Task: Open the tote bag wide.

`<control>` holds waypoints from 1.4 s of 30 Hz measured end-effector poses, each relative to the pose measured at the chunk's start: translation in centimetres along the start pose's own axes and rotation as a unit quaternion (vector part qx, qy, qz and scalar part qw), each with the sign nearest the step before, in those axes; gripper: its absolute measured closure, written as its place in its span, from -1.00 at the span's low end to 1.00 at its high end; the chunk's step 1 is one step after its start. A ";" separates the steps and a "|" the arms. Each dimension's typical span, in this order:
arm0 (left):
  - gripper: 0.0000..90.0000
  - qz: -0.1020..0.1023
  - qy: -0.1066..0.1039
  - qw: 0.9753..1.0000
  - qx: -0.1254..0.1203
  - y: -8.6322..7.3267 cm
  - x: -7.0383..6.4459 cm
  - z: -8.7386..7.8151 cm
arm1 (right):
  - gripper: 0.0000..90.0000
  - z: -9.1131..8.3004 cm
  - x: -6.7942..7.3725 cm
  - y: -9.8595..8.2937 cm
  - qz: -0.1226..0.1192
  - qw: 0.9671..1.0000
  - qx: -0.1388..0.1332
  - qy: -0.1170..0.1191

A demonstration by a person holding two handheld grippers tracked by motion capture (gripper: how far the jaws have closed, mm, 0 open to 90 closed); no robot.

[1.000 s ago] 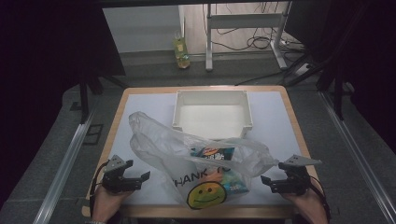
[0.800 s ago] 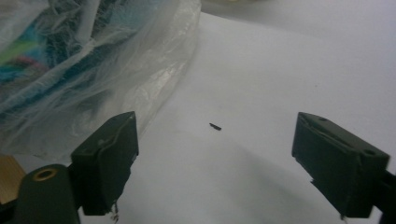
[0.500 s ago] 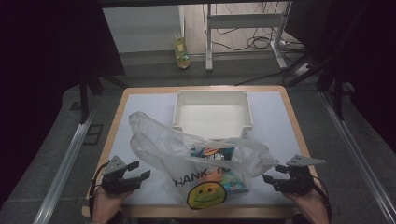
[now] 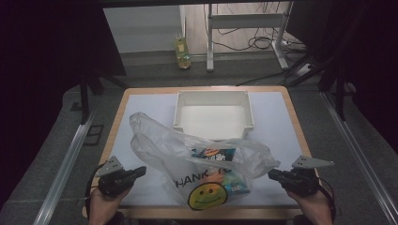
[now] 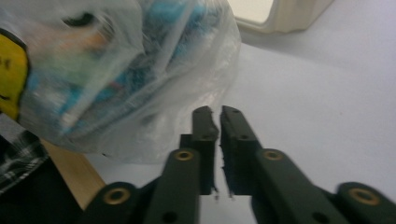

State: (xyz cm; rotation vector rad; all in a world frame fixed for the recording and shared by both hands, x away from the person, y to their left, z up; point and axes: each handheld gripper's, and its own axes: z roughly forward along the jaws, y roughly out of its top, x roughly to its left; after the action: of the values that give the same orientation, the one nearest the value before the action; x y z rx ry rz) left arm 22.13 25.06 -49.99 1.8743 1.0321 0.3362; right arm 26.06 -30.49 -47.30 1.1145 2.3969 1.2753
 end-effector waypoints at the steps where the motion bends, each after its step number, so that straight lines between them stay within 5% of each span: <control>1: 0.98 -0.004 -0.005 1.000 -0.003 0.4 0.1 -0.2 | 0.93 -0.1 0.0 0.1 0.002 1.000 -0.003 0.004; 13: 0.98 0.012 -0.022 1.000 -0.011 3.6 0.4 -1.5 | 0.98 -1.5 -0.4 2.7 0.001 0.999 -0.021 0.026; 21: 0.98 0.038 -0.018 0.999 -0.029 7.5 0.2 -4.5 | 0.98 -3.1 0.1 5.1 -0.006 0.998 -0.033 0.045; 29: 0.97 0.057 -0.030 0.997 -0.040 11.1 -0.5 -7.5 | 0.98 -5.2 1.9 8.2 -0.028 0.998 -0.026 0.055; 42: 0.96 0.071 -0.064 0.994 -0.060 13.9 -1.6 -8.7 | 0.97 -7.6 4.3 10.5 -0.041 0.994 -0.034 0.091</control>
State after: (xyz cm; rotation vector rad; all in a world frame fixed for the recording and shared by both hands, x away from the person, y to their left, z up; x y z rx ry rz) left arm 23.05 26.16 -33.56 1.8398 0.7789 0.3487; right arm 24.83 -28.65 -33.79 0.9065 2.4770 1.4751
